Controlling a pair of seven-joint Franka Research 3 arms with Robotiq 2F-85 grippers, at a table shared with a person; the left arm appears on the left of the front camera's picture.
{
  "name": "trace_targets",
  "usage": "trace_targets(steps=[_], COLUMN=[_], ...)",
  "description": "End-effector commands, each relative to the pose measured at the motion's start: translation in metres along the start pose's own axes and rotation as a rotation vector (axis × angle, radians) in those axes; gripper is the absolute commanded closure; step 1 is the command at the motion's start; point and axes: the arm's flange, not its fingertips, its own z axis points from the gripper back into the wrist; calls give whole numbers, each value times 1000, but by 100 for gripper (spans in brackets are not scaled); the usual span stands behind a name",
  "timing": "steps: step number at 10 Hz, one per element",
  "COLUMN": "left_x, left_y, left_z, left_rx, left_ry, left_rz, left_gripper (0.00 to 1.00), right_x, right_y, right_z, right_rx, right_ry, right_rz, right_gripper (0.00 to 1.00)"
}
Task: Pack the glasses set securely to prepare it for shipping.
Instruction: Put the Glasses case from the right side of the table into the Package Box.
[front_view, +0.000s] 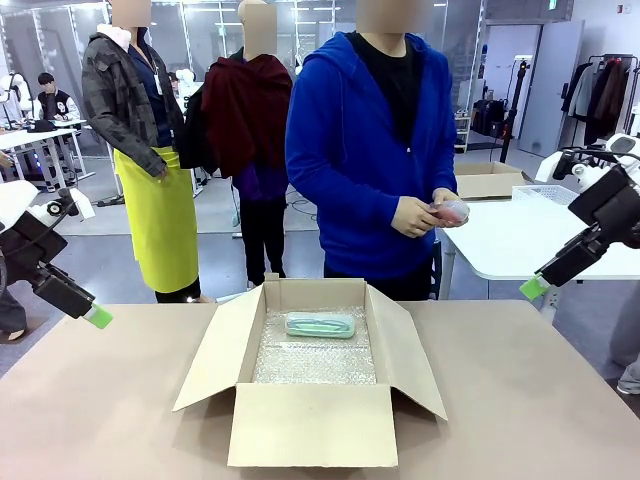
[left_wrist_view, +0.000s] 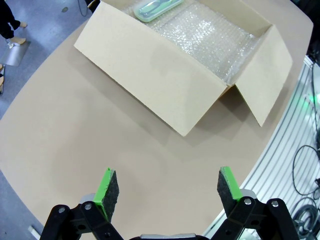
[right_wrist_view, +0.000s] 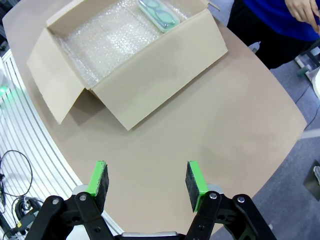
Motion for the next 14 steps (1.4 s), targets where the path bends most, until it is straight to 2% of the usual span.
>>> trace_targets(steps=[1,14], left_x=[-1,-1], left_y=[1,1], left_z=[2,2], left_rx=[-17,-17], left_ry=[-16,-16], left_rz=[-7,-7], left_gripper=[0,0], right_x=[2,2], right_y=[-2,-2], right_z=[2,2], right_rx=[3,3], right_ry=[10,10], right_rz=[1,1], right_gripper=[22,22])
